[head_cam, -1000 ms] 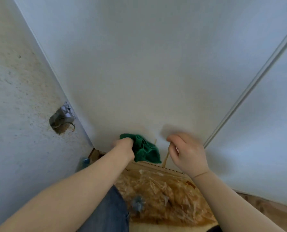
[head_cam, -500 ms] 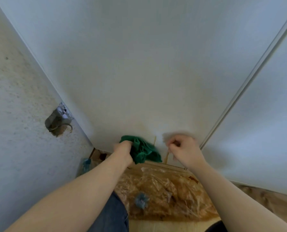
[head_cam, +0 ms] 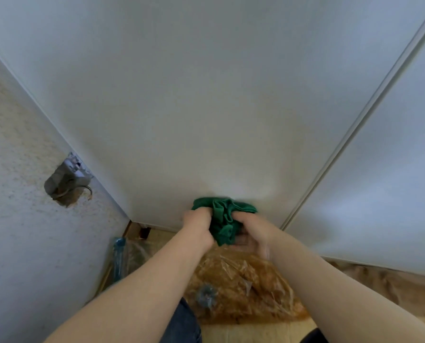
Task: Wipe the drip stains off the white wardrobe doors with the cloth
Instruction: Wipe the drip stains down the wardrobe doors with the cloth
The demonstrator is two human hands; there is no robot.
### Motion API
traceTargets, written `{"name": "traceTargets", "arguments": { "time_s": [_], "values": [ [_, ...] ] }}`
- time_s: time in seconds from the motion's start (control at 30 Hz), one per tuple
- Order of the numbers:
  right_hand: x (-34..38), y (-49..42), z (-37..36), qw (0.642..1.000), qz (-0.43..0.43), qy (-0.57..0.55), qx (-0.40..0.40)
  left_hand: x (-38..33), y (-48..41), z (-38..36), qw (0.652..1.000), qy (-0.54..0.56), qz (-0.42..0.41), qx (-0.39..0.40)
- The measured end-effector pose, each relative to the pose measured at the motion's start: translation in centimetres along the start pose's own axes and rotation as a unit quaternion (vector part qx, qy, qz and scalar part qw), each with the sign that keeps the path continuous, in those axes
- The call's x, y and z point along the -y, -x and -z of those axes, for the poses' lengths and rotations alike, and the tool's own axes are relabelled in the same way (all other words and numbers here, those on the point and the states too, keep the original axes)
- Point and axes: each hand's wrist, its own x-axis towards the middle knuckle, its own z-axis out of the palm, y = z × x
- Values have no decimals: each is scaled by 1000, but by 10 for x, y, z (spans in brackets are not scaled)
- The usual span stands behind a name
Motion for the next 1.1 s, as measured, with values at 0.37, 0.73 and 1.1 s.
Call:
{"name": "traceTargets", "arguments": {
  "time_s": [0.37, 0.73, 1.1],
  "values": [
    [31, 40, -13, 968, 237, 30, -78, -35, 69, -8, 987, 2, -121, 109],
    [17, 35, 13, 980, 155, 36, -117, -10, 46, -21, 991, -20, 45, 127],
    [-16, -15, 15, 986, 27, 26, -165, 25, -12, -31, 982, -162, 91, -42]
  ]
}}
